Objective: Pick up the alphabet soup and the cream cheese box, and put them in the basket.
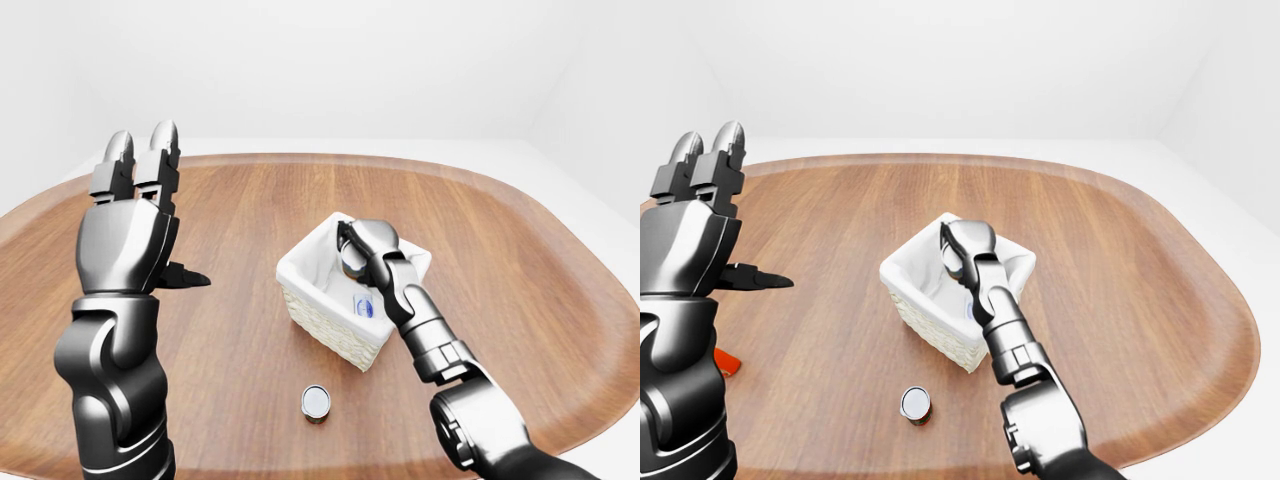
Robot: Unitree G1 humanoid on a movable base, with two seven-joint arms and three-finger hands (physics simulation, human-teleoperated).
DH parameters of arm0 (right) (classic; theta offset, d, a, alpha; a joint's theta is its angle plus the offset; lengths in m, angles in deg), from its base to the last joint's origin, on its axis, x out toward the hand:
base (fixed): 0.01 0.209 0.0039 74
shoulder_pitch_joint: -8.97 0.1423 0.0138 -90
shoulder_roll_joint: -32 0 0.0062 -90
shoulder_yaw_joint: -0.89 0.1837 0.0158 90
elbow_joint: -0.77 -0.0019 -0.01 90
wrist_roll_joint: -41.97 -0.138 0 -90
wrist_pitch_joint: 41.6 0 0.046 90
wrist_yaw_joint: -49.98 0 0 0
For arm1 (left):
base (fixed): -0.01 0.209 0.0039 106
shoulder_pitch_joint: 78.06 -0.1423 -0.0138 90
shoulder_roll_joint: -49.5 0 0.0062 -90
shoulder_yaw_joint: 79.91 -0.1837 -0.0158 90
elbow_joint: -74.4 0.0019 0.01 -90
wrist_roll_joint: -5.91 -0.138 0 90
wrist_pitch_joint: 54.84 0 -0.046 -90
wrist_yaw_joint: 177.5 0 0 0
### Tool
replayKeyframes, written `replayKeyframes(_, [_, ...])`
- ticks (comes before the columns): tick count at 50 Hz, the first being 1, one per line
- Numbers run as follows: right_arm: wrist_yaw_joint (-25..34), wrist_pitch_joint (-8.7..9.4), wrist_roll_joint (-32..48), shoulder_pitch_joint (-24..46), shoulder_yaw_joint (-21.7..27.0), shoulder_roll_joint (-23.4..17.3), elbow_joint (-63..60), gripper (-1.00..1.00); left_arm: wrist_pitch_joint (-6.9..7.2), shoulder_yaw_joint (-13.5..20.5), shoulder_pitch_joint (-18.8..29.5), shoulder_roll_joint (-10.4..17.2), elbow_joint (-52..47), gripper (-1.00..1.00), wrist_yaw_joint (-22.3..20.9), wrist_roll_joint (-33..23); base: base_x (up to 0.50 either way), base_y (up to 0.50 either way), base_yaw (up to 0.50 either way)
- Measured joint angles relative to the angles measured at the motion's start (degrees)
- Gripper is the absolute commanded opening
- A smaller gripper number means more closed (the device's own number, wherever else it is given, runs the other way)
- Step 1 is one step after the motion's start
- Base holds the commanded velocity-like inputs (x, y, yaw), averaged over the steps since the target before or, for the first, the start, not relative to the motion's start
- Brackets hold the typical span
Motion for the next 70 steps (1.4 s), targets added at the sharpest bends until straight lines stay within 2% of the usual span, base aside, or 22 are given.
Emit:
replayKeyframes(14, [2.0,0.00,3.0,-3.0,-0.2,0.6,-4.9,-1.00,0.00,0.1,0.0,0.0,0.0,1.00,0.1,0.1,0.00,0.00,0.00])
replayKeyframes(15, [2.1,0.00,3.1,-3.3,-0.1,0.6,-5.2,-0.69,0.00,0.1,0.0,0.0,0.0,1.00,0.1,0.1,0.00,0.00,0.00])
replayKeyframes(16, [2.1,0.00,3.0,-3.5,-0.1,0.6,-5.6,0.08,0.00,0.1,0.0,0.0,0.0,1.00,0.1,0.1,0.00,0.00,0.00])
replayKeyframes(17, [2.2,0.00,3.0,-3.7,-0.2,0.6,-6.0,1.00,0.00,0.1,0.0,0.0,0.0,1.00,0.1,0.1,0.00,0.00,0.00])
replayKeyframes(26, [3.3,0.00,3.6,-5.3,-0.2,0.7,-9.9,1.00,0.00,0.0,0.0,0.0,-0.2,1.00,-0.2,-0.1,0.00,0.00,0.00])
replayKeyframes(52, [11.8,0.00,10.0,-7.3,0.6,1.1,-23.9,1.00,0.00,0.0,-0.1,-0.1,0.1,1.00,0.2,0.0,0.00,0.00,0.00])
replayKeyframes(70, [9.8,0.00,8.5,-4.3,1.9,0.9,-29.4,1.00,0.00,-0.1,0.0,0.0,-0.3,1.00,-0.4,-0.3,0.00,0.00,0.00])
